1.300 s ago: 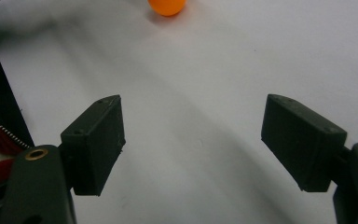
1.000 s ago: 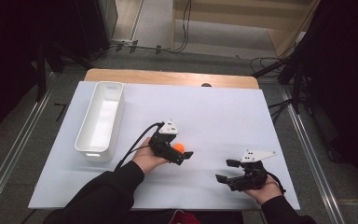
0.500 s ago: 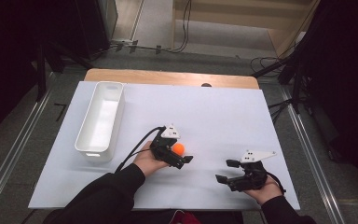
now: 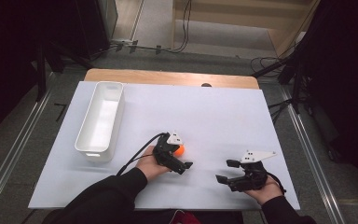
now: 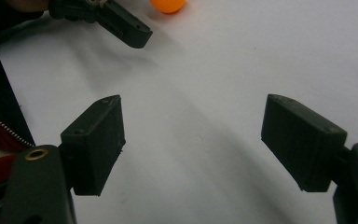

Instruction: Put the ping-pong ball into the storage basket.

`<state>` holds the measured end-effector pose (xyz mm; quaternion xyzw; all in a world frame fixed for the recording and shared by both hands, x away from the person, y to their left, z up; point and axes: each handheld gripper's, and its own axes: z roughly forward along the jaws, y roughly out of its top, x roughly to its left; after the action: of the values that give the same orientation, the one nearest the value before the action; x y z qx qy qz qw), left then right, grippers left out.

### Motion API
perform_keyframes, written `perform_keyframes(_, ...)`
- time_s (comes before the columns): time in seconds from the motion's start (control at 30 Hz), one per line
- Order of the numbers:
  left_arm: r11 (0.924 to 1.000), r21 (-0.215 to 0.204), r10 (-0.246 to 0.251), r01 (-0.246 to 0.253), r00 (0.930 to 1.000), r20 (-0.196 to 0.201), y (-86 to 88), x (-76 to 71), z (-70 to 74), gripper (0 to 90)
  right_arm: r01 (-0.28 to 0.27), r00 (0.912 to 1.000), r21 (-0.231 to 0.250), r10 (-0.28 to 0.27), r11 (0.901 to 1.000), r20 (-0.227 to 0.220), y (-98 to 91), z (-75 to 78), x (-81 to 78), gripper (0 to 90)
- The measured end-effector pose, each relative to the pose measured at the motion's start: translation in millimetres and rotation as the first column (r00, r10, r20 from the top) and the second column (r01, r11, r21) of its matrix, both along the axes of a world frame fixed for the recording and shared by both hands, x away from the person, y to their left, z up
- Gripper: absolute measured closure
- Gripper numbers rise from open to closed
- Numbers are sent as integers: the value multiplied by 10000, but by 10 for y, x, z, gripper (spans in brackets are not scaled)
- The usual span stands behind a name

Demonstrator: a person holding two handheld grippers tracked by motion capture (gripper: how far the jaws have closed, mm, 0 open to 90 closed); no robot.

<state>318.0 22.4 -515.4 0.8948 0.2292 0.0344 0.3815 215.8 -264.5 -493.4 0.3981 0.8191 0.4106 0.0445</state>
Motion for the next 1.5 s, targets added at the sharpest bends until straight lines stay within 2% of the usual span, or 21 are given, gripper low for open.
perform_keyframes(0.27, 10000, 32, 4, -4, 10000, -8, -2, -5, -2, 0, -30, 10000, -89, 30, 10000, 13, 2, -1, -3, 200)
perform_keyframes(0.3, 9998, 104, 178, -180, 9997, 168, -5, -12, 0, 10, -48, 10000, -87, 48, 10000, 31, 2, -2, -3, 200)
perform_keyframes(0.37, 9996, 158, 220, -223, 9995, 213, -7, -17, 2, 42, -48, 10000, -104, 49, 9999, 43, 3, -2, -3, 200)
perform_keyframes(0.43, 9987, 387, 316, -333, 9986, 422, -6, -29, 11, 67, -47, 10000, -109, 47, 9999, 45, 3, -1, -4, 200)
perform_keyframes(0.47, 9985, 217, 497, -508, 9976, 484, -8, -37, 2, 78, -47, 10000, -114, 47, 9999, 45, 3, -2, -5, 200)
perform_keyframes(0.5, 9985, 217, 497, -508, 9976, 484, -8, -37, 2, 112, -40, 10000, -116, 41, 9999, 48, 4, -3, -5, 200)
perform_keyframes(0.53, 9968, 93, 790, -796, 9955, 530, 16, -29, 9, 156, -36, 10000, -118, 37, 9999, 51, 5, -4, -5, 200)
perform_keyframes(0.63, 9956, -70, 939, -937, 9947, 414, 31, -20, 12, 207, -78, 10000, -159, 79, 9998, 57, 7, -7, -2, 201)
perform_keyframes(0.67, 9936, -106, 1131, -1127, 9923, 509, 37, -21, 11, 228, -62, 10000, -172, 63, 9998, 8, 9, -4, -7, 201)
perform_keyframes(0.77, 9923, -76, 1237, -1234, 9906, 590, 40, -22, 13, 265, -61, 10000, -168, 61, 9998, 10, 10, -5, -7, 200)
perform_keyframes(0.8, 9905, -69, 1372, -1370, 9887, 608, 43, -25, 14, 316, -69, 10000, -184, 69, 9998, 21, 10, -6, -7, 200)
perform_keyframes(0.93, 9873, -85, 1587, -1585, 9853, 626, 58, -18, 17, 387, -72, 10000, -194, 72, 9998, 24, 11, -7, -7, 200)
perform_keyframes(0.97, 9861, 2, 1653, -1659, 9828, 822, 58, -24, 17, 413, -80, 10000, -203, 80, 9998, 11, 11, -6, -7, 200)
perform_keyframes(1.1, 9856, 99, 1670, -1688, 9811, 972, 64, -23, 19, 471, -99, 9999, -220, 99, 9997, 19, 12, -7, -6, 200)
perform_keyframes(1.5, 9845, 142, 1724, -1750, 9787, 1115, 61, -30, 17, 498, -88, 10000, -227, 89, 9997, 9, 14, -10, -5, 200)
